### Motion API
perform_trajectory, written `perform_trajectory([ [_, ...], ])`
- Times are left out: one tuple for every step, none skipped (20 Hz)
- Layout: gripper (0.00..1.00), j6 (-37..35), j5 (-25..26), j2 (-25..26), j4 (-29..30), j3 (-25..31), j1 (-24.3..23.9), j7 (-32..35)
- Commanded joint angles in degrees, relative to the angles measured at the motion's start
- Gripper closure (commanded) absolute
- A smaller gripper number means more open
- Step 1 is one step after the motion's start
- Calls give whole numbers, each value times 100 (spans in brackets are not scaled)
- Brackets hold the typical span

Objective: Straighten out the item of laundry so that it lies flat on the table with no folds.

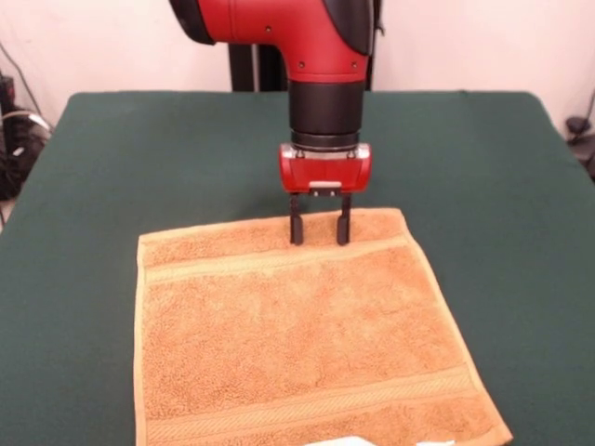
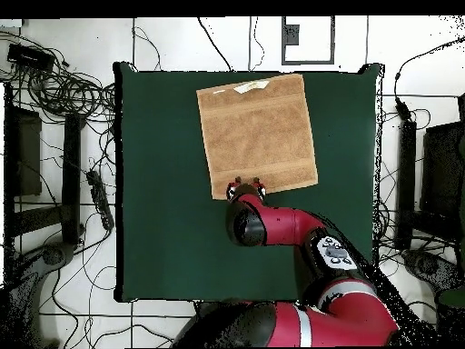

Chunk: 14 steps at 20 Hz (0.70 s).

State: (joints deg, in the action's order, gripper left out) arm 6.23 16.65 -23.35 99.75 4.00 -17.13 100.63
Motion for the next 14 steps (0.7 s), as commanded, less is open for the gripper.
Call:
perform_trajectory([
  [0, -1021, 267, 755, 1311, -339, -72, 591],
  [0, -1042, 258, 724, 1331, -355, -65, 590],
  [0, -1058, 254, 690, 1356, -369, -62, 587],
  [0, -1081, 243, 656, 1379, -380, -57, 589],
  [0, -1099, 240, 628, 1398, -386, -59, 582],
  [0, -1120, 230, 601, 1410, -398, -50, 581],
  [0, -1142, 225, 582, 1423, -394, -60, 572],
  [0, -1151, 218, 571, 1430, -397, -61, 571],
  [0, -1155, 207, 558, 1444, -400, -65, 574],
  [0, -1160, 204, 543, 1458, -400, -73, 569],
  [0, -1176, 197, 521, 1477, -398, -85, 562],
  [0, -1178, 189, 486, 1505, -413, -83, 563],
  [0, -1187, 186, 454, 1530, -417, -88, 560],
  [0, -1189, 184, 409, 1564, -427, -88, 557],
])
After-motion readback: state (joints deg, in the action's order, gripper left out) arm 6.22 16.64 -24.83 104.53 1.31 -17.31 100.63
